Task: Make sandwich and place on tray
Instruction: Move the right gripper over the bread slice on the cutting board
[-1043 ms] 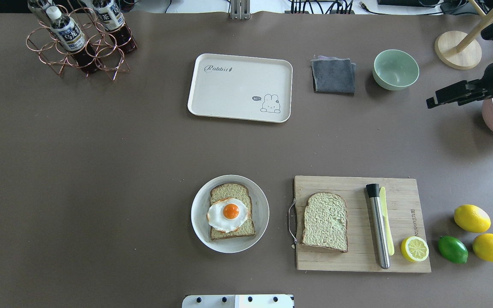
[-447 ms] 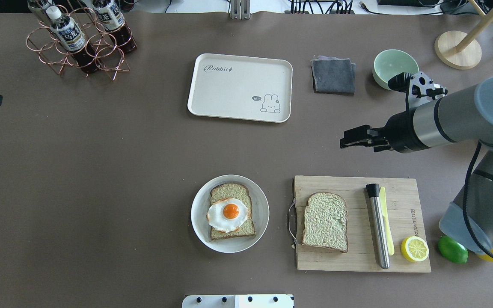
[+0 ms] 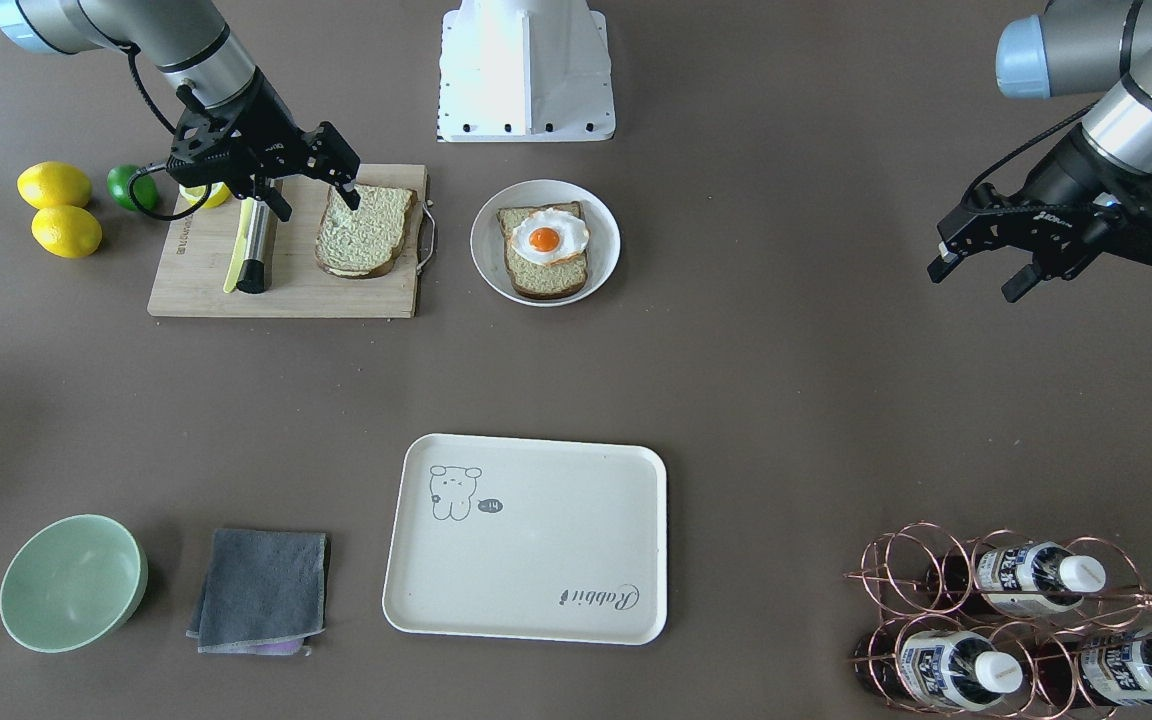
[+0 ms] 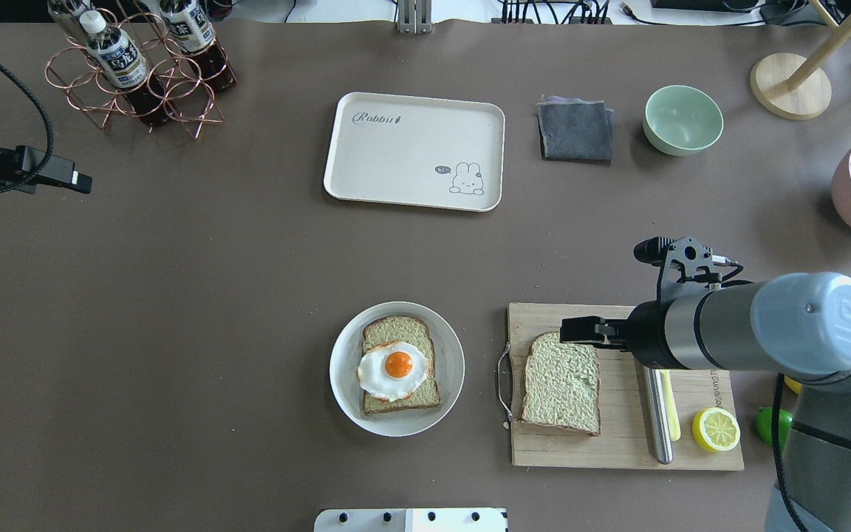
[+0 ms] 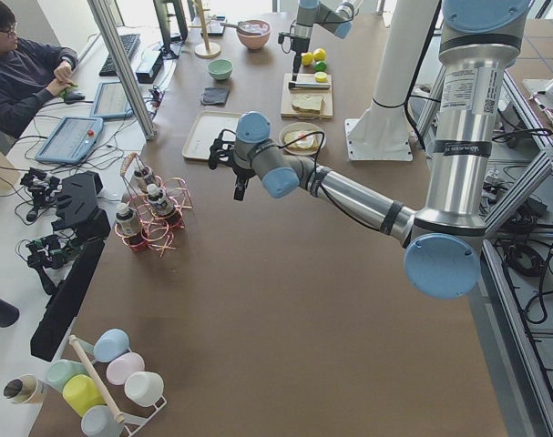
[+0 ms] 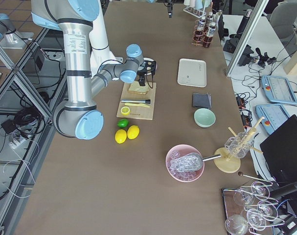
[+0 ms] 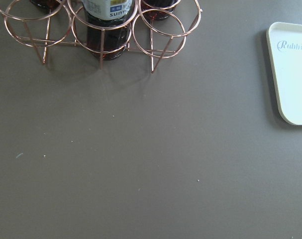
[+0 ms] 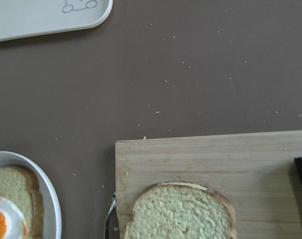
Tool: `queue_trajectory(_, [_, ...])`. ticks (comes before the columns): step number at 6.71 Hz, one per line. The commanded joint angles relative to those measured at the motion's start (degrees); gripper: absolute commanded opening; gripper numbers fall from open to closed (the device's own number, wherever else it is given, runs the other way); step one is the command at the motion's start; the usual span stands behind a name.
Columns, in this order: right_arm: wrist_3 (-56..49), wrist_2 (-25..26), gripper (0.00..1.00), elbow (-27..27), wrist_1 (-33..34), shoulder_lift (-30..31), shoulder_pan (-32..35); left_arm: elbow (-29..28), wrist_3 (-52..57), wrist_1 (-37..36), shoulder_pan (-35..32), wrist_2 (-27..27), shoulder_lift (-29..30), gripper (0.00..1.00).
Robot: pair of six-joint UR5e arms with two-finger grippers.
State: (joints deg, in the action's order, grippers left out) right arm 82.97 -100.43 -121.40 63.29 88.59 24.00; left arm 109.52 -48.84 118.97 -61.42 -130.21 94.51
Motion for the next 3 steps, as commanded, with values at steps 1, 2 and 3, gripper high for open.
queue_trajectory(1, [7.5,7.8,0.92,1.0,-2.1,1.8,-6.7,0.3,-0.6,0.1,0.6,0.2,0.7,0.98])
queue_trajectory(2, [9.6,10.2,0.9,2.4,-6.5,3.5,-9.0,0.3,-0.6,0.1,0.7,0.2,0.8,0.98])
queue_trajectory(3, [10.4,11.9,0.88,2.5,-8.6,4.9,-10.5,0.1,-0.6,0.0,0.7,0.7,1.4,0.98])
